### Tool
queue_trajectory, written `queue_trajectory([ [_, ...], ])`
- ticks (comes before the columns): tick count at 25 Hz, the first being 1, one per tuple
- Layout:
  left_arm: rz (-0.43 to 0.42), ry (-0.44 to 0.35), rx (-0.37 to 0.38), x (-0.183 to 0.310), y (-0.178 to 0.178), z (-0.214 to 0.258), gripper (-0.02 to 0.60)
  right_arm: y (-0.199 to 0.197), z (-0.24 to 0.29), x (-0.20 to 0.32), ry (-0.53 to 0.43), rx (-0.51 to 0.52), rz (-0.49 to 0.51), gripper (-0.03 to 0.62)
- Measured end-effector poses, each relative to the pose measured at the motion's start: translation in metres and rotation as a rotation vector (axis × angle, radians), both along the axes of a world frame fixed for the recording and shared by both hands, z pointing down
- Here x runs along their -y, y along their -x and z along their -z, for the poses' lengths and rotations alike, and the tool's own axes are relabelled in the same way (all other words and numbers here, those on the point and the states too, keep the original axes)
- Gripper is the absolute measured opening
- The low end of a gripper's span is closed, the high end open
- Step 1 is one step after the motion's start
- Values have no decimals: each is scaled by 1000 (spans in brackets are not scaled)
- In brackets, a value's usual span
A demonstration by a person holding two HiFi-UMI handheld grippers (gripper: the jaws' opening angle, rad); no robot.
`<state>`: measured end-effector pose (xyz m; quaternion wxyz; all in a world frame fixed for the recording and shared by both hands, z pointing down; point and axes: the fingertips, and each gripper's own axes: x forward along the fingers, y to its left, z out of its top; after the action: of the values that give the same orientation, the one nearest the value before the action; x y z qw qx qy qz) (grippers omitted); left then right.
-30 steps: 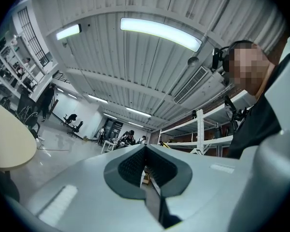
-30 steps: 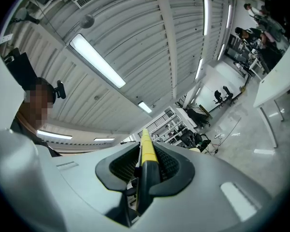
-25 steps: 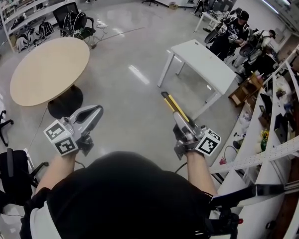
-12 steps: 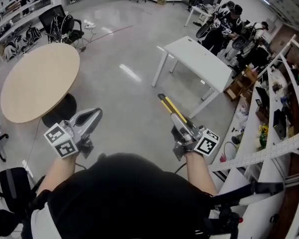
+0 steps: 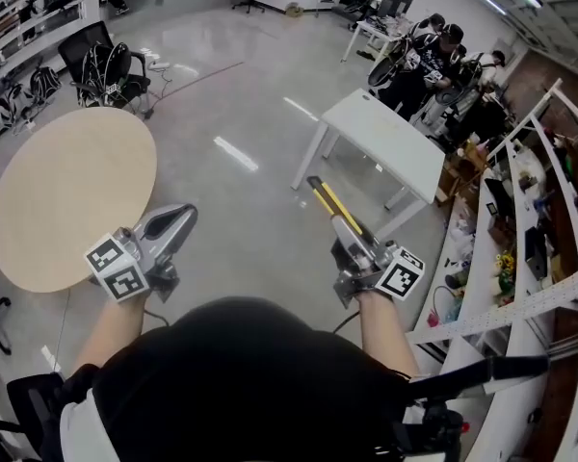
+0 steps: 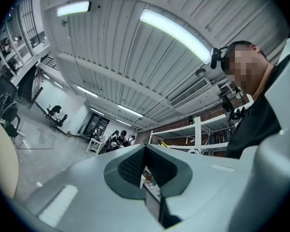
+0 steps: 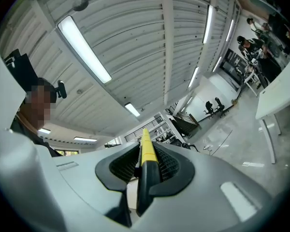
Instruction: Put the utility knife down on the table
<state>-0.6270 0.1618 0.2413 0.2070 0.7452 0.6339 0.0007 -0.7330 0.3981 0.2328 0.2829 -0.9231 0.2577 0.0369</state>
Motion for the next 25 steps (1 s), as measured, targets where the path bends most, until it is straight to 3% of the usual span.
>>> queue_trajectory([
  [7,11,4,28,24,-82,-8,-2,-82,-1,20,16,21,2,91],
  [16,71,-27,61,19,-158,-26,-2,-169,-18,5,-2,40,54,91],
  [20,132,-42,43,-18,-186,-30,-2,-214,-32,-38,-36,36,116,91],
  [25,166,-24,55,-111,-207,-12,-2,-256,-19,-128,-26,39,176,91],
])
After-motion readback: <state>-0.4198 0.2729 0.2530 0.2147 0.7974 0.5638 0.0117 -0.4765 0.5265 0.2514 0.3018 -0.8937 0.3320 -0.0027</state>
